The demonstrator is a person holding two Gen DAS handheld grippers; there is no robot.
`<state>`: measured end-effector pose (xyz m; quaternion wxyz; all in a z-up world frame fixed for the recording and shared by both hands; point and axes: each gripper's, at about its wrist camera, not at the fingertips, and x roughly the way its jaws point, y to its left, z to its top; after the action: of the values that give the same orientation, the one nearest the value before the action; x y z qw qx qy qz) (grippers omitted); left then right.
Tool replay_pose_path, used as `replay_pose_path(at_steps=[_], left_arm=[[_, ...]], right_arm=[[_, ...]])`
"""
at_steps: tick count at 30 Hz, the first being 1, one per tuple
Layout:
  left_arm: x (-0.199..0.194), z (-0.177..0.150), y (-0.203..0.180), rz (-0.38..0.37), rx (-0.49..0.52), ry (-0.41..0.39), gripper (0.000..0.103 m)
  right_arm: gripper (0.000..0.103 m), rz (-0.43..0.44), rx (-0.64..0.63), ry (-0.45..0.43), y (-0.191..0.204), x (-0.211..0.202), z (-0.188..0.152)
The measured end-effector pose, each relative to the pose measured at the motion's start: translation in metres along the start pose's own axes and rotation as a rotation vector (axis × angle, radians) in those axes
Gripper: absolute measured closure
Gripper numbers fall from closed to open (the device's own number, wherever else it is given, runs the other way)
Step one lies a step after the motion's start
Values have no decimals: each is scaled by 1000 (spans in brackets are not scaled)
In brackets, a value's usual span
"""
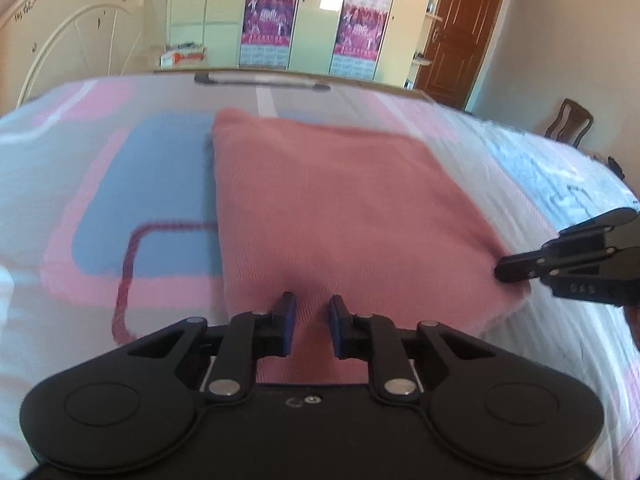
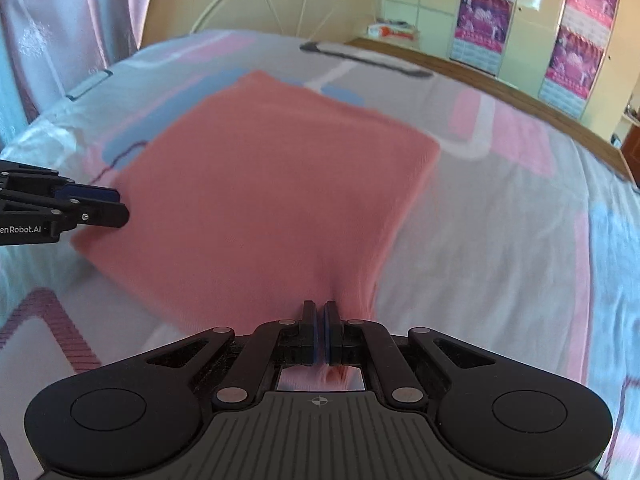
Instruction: Fold small clothes
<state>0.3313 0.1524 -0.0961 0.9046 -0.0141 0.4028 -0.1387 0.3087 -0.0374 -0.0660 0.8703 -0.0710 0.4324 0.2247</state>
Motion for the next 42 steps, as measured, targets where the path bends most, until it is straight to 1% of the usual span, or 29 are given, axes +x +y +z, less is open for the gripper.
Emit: replay_pose_path(at_steps=[2, 5, 8, 13, 15, 16, 22, 28, 30, 33, 38, 39, 40, 42], left_arm=[[1, -9, 2, 1, -8, 18, 90], [-1, -19, 7, 6, -14, 13, 90], [-6, -21, 11, 10, -29, 10, 91], [-11, -25, 13, 22, -42, 7, 91], [-10, -26, 14, 27, -54, 3, 91], [-9, -25, 13, 32, -58, 2, 91], [-6, -24, 3, 77, -61, -3, 91], [-7, -25, -7, 124, -46, -4, 91], [-8, -25, -10, 140, -40, -4, 91], [-9, -26, -16, 165, -26, -2, 92], [-10, -29, -23, 196, -4, -1, 92], [-10, -28, -23, 201, -6, 0, 92], [-10, -27, -23, 203, -11, 5, 94], [-21, -25, -25, 179, -42, 8, 94]], right_arm=[[101, -25, -13, 9, 2, 1, -9], [103, -31, 14, -1, -1, 0, -17], [103, -44, 8, 1, 2, -3, -19], [103, -34, 21, -8, 1, -12, -16], [103, -46, 17, 4, 0, -9, -17], [103, -46, 27, 12, -2, -7, -18], [103, -46, 42, -7, -2, -5, -22], [103, -28, 117, -46, -4, 1, -27], [103, -39, 130, -55, -2, 1, -27], [103, -51, 135, -66, 1, 0, -29], [103, -45, 115, -77, 1, -2, -33], [103, -46, 111, -74, 1, -3, -33], [103, -50, 103, -68, 3, -3, -31], [103, -44, 111, -48, 4, -9, -28]])
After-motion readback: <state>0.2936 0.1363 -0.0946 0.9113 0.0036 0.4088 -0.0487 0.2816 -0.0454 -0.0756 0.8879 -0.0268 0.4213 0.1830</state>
